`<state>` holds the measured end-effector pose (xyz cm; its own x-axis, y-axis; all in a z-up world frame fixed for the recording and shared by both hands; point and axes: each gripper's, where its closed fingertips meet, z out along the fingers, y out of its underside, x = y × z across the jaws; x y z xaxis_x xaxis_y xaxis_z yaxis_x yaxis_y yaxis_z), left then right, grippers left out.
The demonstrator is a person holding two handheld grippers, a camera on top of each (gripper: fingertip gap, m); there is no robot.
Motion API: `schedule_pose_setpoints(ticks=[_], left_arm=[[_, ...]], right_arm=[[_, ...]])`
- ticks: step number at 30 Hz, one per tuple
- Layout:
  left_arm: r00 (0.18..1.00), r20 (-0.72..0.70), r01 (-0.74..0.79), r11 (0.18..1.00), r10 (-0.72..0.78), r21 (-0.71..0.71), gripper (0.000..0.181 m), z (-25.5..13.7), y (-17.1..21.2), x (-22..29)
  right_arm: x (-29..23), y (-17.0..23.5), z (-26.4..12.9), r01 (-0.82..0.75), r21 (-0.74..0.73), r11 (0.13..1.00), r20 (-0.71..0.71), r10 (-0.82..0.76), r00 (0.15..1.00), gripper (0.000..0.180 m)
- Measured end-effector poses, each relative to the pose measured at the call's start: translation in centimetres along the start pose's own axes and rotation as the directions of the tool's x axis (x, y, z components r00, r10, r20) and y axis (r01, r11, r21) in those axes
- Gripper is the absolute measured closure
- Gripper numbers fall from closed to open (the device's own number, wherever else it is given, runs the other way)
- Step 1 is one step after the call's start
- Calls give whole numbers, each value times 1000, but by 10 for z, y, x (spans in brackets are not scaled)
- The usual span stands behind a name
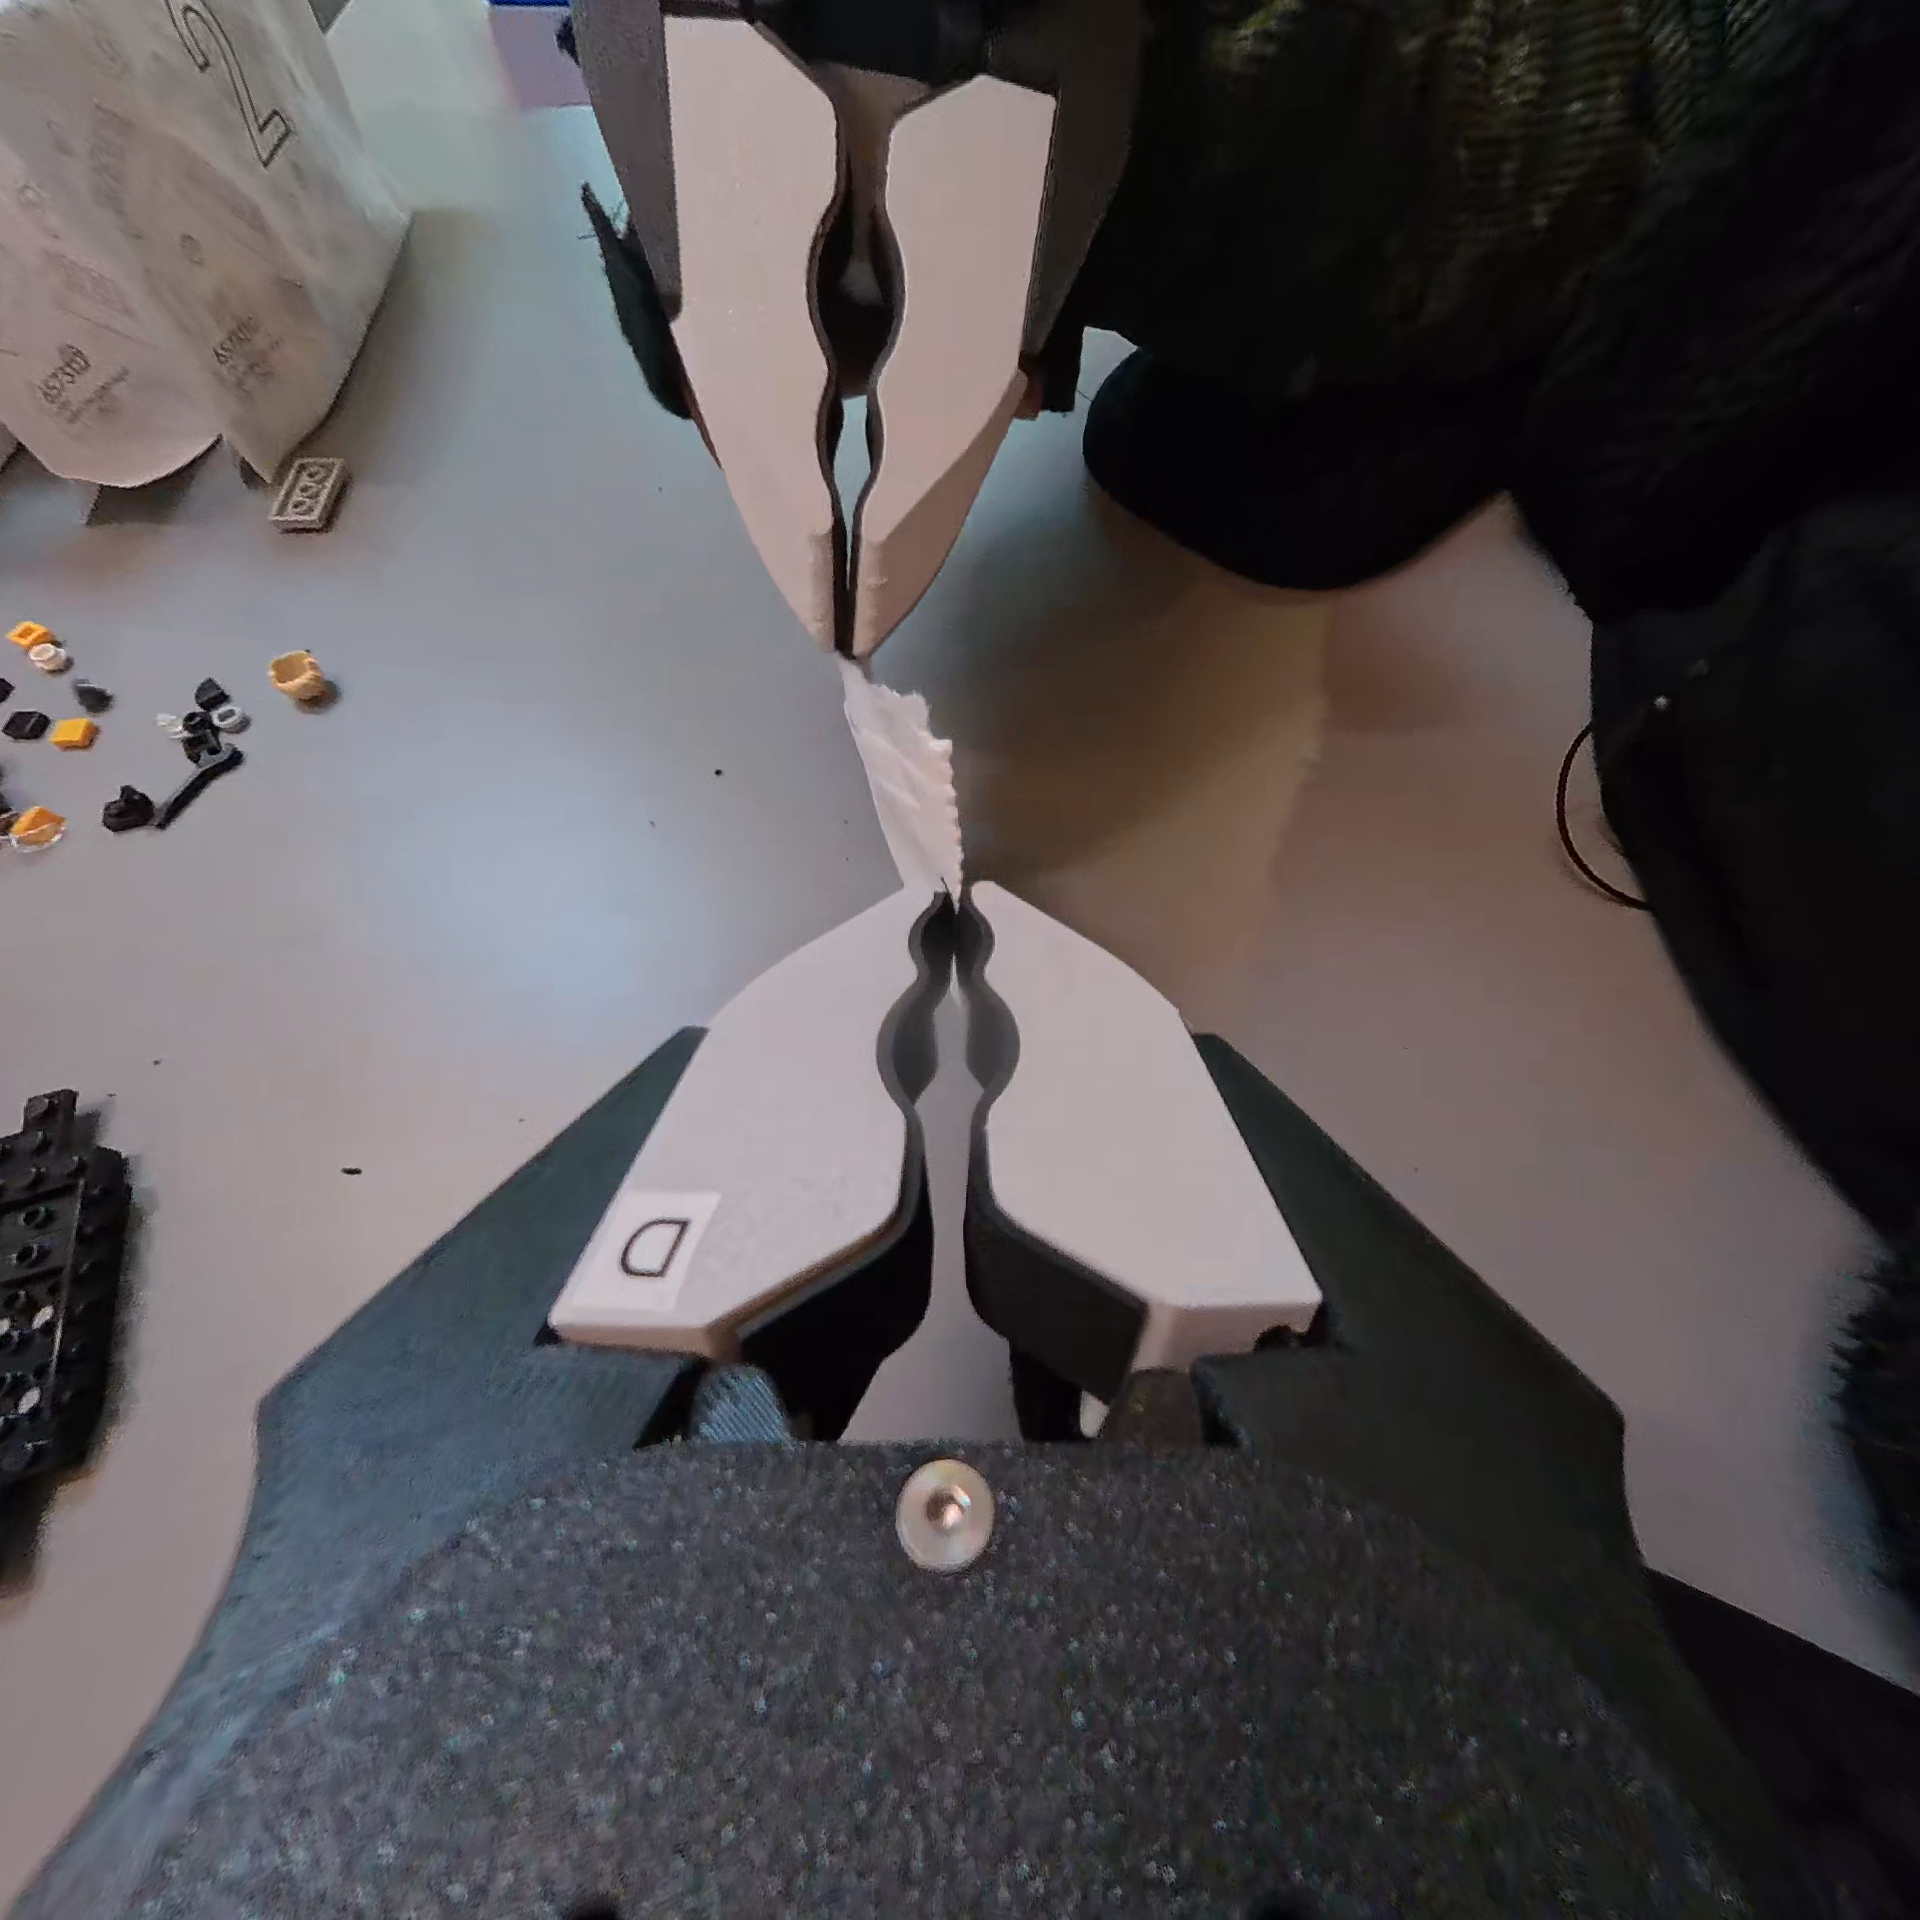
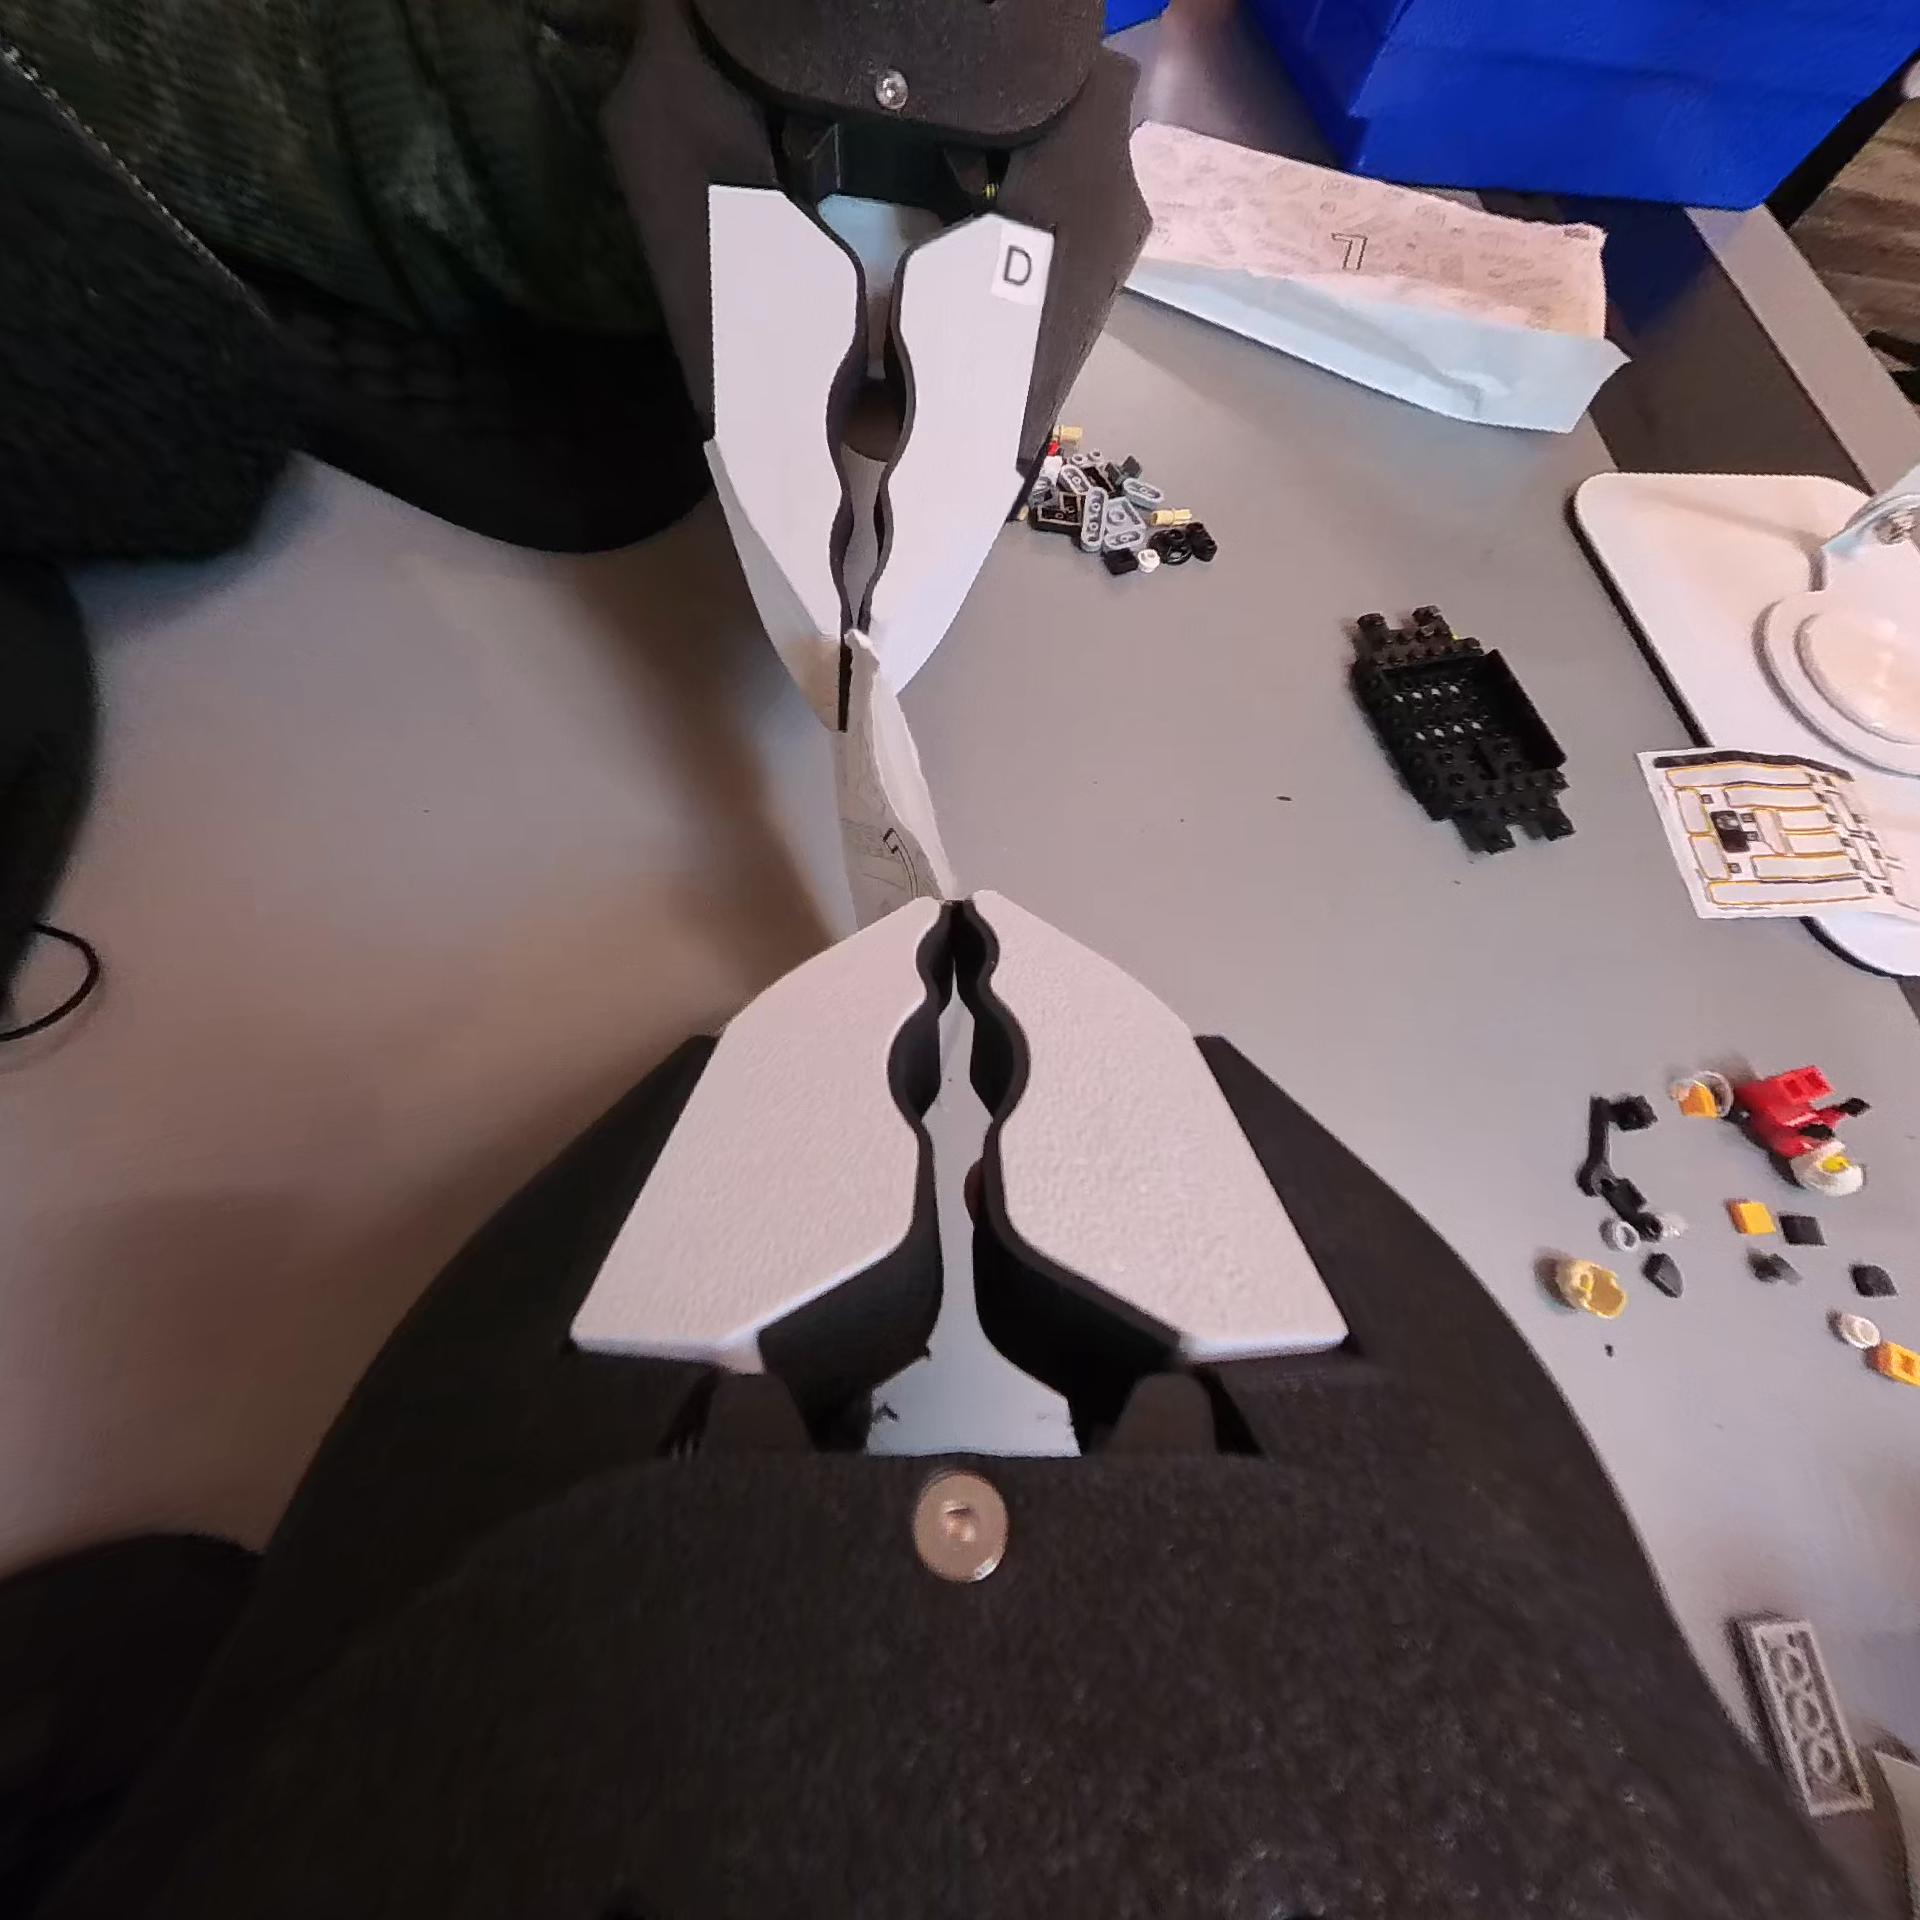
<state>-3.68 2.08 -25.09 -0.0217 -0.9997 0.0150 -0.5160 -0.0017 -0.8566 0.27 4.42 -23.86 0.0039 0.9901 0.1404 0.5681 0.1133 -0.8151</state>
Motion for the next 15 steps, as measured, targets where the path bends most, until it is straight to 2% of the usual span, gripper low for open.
schedule_pose_setpoints(ticks=[15], left_arm=[[999, 7, 49, 999, -49, -17, 181, 1, 2, -3]], right_arm=[[-7, -18, 6, 32, 69, 997, -16, -31, 999, 180]])
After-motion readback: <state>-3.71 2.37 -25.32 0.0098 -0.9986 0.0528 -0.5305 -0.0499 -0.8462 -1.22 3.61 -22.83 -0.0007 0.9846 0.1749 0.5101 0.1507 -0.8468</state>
